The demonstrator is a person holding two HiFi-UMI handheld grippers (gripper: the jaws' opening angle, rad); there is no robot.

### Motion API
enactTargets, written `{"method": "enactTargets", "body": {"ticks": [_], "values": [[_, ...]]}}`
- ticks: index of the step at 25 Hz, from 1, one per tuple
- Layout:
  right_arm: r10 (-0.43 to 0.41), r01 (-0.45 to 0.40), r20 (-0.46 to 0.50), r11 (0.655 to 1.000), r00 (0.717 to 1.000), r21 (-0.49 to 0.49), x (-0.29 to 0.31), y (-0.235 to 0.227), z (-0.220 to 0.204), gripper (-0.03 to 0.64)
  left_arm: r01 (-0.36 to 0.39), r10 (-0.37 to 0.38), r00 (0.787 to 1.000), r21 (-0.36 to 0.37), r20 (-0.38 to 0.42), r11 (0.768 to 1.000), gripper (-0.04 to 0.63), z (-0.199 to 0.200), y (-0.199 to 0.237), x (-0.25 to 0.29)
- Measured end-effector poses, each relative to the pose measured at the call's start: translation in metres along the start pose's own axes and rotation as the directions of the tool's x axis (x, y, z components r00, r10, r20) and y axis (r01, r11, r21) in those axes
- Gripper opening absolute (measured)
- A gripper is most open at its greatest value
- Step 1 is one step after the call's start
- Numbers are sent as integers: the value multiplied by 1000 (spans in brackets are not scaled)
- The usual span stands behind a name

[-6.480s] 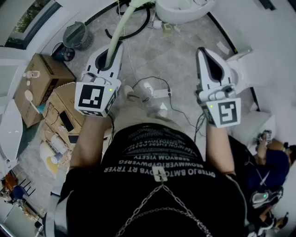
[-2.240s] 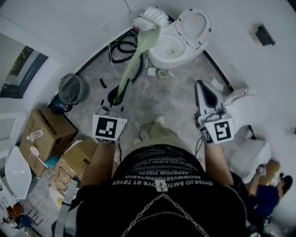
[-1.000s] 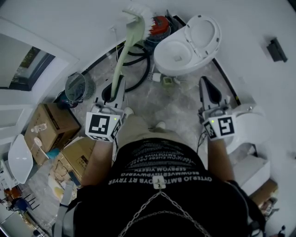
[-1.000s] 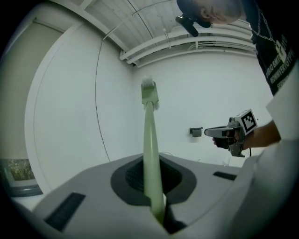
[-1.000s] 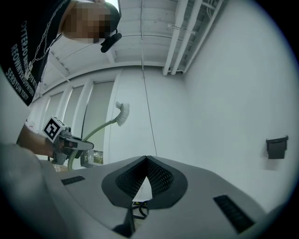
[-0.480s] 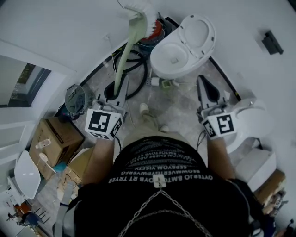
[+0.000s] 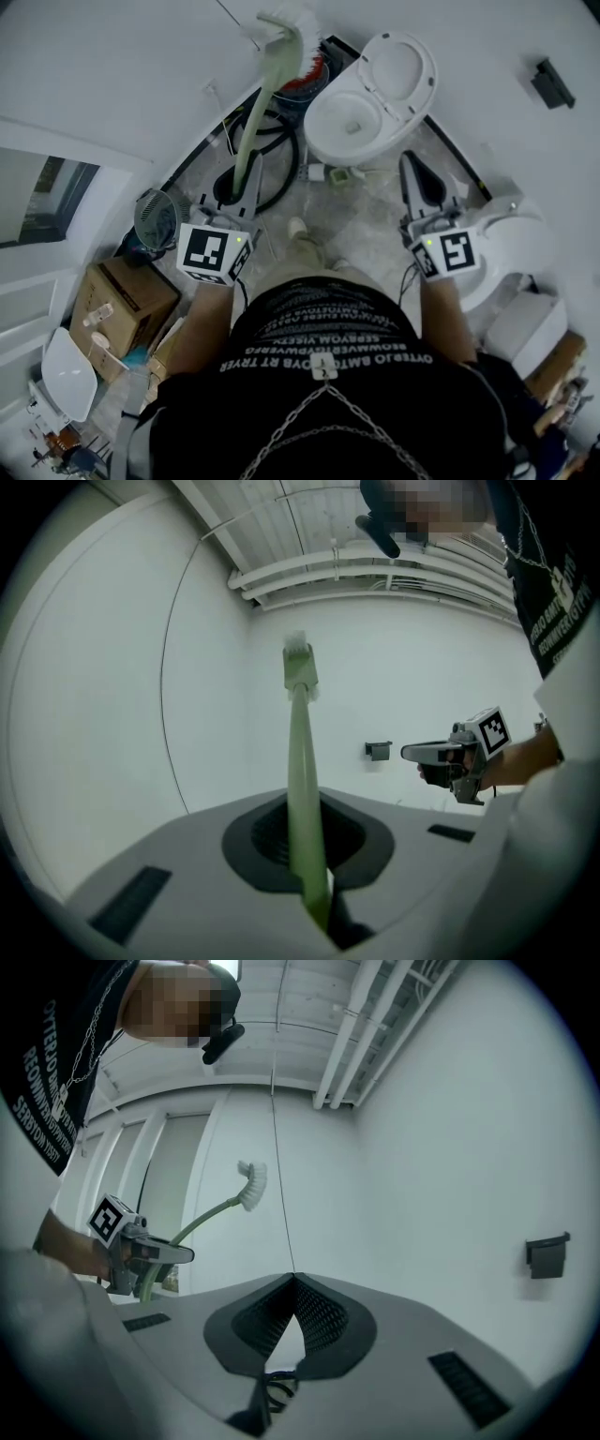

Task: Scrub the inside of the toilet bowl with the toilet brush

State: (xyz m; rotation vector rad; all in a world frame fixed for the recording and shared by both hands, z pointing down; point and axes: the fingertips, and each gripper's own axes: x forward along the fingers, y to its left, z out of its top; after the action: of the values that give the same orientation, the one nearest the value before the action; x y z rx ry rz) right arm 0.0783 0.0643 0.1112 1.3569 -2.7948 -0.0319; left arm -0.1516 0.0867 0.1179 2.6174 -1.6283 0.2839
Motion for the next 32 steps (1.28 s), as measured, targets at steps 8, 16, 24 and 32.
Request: {"method": "enactTargets", "body": {"ticks": [8,16,24,32], "values": [[-18,17,-17,1000,1000,-9,22,-8,-7,3,9,-9,1000,7,-21,1000,2,-7,19,23],[3,-5,-54,1000,999,-27,49,-8,-8,3,47,-47,998,-2,-51,999,2,-13,35,46],[-19,13,-81,997,997,-73,77,-12,12,3,103,-102,993,14,-58,995,2,-8,56,66],[-66,59,-81,995,995,-85,101,-15,24,3,152,-150,985,18,-87,988,2,-15,90,86]]}}
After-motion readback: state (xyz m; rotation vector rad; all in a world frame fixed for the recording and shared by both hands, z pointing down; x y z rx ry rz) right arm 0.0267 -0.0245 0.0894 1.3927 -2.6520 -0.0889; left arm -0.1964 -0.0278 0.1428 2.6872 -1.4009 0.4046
